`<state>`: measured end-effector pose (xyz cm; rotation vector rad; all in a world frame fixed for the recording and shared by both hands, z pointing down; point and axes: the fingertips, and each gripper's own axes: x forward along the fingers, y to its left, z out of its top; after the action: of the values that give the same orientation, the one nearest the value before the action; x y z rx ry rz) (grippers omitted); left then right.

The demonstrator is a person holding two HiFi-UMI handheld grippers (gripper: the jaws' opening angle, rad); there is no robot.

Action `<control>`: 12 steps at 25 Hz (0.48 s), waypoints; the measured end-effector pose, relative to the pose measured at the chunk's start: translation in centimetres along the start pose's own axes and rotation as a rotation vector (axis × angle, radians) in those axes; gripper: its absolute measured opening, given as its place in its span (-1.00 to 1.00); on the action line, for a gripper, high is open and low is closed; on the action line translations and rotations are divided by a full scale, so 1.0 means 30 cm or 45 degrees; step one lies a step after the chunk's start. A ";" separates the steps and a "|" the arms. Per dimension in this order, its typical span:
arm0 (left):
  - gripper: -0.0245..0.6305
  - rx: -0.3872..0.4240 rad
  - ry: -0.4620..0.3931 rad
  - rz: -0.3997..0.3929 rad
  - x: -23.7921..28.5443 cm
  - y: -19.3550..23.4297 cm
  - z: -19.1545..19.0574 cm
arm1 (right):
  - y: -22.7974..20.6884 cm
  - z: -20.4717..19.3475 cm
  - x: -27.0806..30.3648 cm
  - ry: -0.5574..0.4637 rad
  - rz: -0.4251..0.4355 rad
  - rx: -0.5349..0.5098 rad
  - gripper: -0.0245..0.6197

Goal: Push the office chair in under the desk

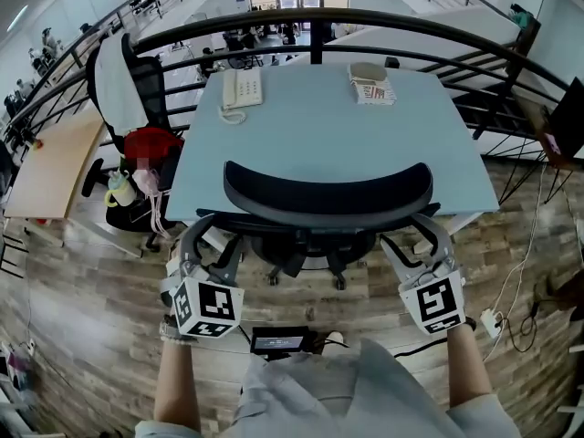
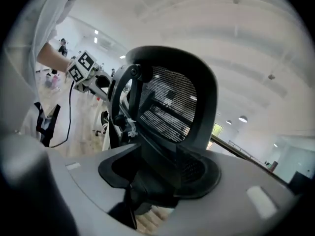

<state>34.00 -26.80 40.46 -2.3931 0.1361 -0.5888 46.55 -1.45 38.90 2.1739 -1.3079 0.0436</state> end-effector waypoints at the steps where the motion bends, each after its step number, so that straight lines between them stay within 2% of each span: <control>1: -0.22 -0.042 -0.026 -0.002 -0.013 -0.004 0.017 | 0.005 0.012 -0.004 -0.020 -0.004 0.037 -0.23; 5: -0.23 -0.189 -0.119 -0.070 -0.042 -0.046 0.091 | 0.035 0.041 -0.012 -0.072 0.009 0.176 -0.36; 9: -0.24 -0.282 -0.196 -0.111 -0.065 -0.083 0.156 | 0.049 0.060 -0.026 -0.102 0.001 0.262 -0.52; 12: -0.44 -0.325 -0.259 -0.125 -0.073 -0.088 0.204 | 0.046 0.073 -0.023 -0.110 0.003 0.285 -0.60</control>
<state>34.64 -20.67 37.12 -2.7036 0.0043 -0.3872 44.50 -2.46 37.53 2.3854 -1.4124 0.1024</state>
